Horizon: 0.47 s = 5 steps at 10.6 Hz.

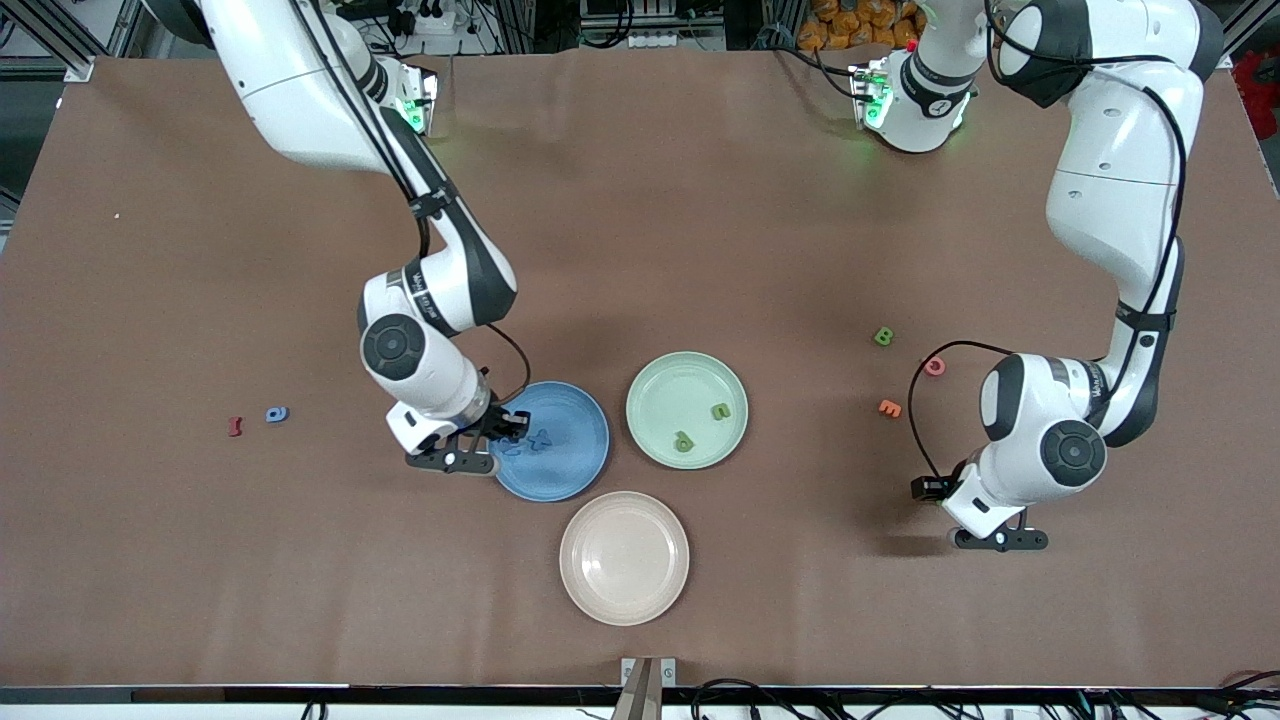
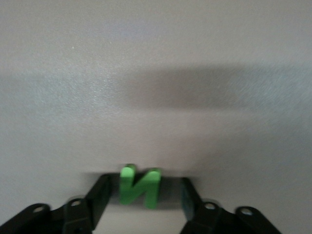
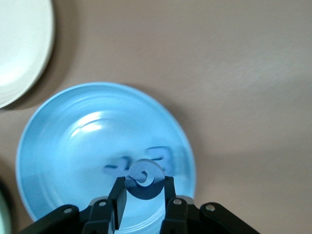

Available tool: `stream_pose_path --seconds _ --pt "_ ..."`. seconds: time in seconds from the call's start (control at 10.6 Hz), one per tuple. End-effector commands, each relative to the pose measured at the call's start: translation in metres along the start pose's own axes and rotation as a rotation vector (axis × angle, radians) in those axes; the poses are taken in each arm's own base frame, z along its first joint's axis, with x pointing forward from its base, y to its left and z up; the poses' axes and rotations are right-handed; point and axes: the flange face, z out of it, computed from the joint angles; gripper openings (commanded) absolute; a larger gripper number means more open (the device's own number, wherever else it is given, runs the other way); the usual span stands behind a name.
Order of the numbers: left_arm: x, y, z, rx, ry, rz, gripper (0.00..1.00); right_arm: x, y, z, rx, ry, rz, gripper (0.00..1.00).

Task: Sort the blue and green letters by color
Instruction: 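Lower the G onto the blue plate and open the right gripper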

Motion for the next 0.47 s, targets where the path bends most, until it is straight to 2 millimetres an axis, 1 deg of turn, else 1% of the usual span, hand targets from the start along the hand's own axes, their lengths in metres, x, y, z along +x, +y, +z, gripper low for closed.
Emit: stream_pose_path --seconds 0.0,0.09,0.19,0.38 --pt "0.003 0.009 0.002 0.006 -0.008 -0.076 0.0 -0.012 -0.035 0.004 0.013 -0.006 0.025 0.29" --pt "0.003 0.009 0.002 0.005 -0.007 -0.076 0.0 -0.013 -0.039 0.003 0.012 -0.003 0.019 0.99" --pt "0.003 0.009 0.001 0.005 -0.007 -0.078 0.0 -0.021 -0.05 0.002 0.009 -0.001 -0.009 1.0" --pt "0.004 0.013 -0.005 -0.003 0.001 -0.098 0.0 -0.014 -0.047 -0.003 0.013 0.01 -0.004 1.0"
